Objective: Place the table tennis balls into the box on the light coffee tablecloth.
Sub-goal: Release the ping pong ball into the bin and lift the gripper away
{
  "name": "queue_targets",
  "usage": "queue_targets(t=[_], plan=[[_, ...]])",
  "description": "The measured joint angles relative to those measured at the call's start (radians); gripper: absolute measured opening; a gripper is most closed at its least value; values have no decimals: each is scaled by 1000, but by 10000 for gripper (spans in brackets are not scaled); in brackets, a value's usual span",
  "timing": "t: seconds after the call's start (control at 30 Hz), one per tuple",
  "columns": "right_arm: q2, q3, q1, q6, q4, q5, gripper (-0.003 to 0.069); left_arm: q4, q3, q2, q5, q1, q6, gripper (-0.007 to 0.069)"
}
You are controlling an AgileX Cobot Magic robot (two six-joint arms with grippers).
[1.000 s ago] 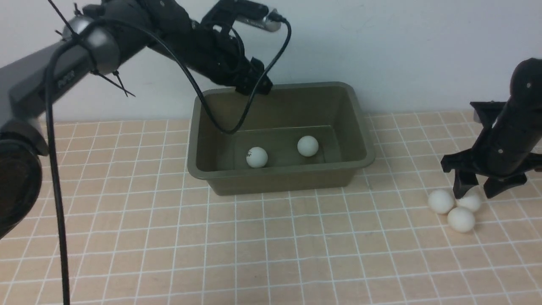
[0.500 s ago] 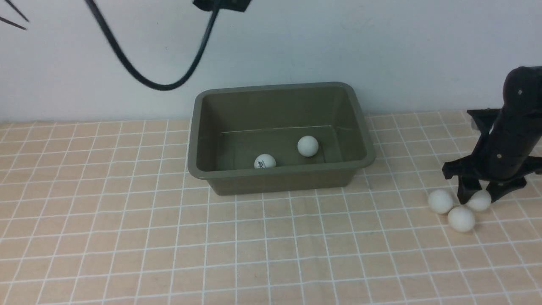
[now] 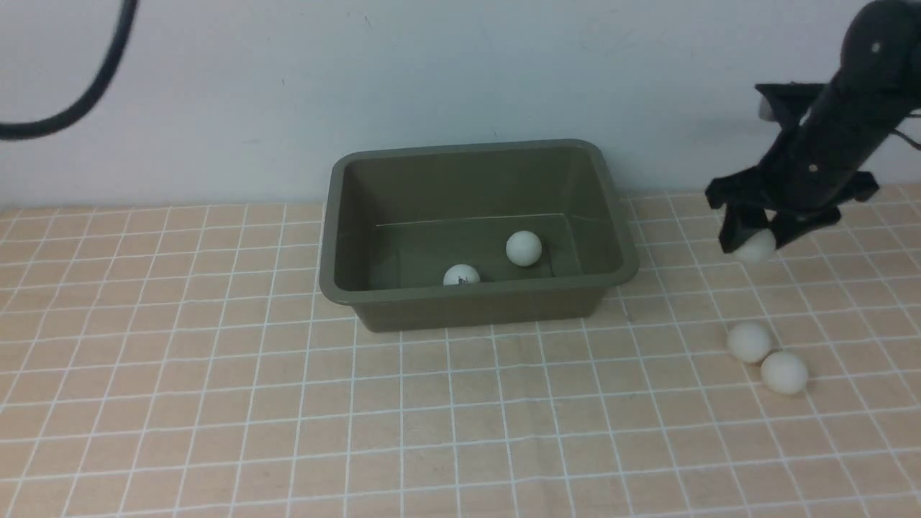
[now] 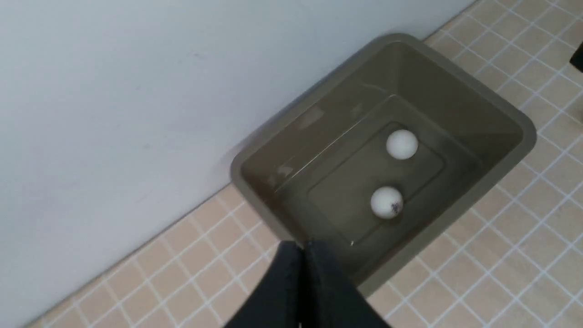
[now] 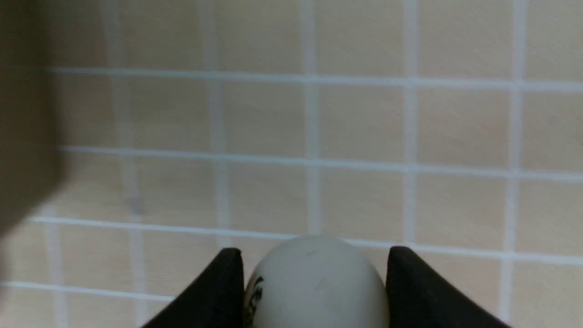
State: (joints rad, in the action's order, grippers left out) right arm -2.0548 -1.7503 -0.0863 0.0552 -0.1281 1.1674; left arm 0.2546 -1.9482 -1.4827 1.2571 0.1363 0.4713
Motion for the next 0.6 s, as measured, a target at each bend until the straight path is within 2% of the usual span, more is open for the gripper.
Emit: queue_targets(t=[0.07, 0.13, 0.33, 0.47, 0.6], plan=[[-1, -43, -76, 12, -19, -2, 367, 0, 141, 125, -10, -37, 0, -69], [-1, -56, -103, 13, -23, -8, 367, -1, 206, 177, -25, -47, 0, -69], [-1, -114, -238, 13, -33, -110, 367, 5, 649, 524, -227, -71, 0, -69], [-24, -138, -260, 13, -48, -143, 367, 31, 813, 640, -265, -71, 0, -69], [-89, -147, -261, 14, -72, -140, 367, 124, 975, 744, -274, -71, 0, -69]])
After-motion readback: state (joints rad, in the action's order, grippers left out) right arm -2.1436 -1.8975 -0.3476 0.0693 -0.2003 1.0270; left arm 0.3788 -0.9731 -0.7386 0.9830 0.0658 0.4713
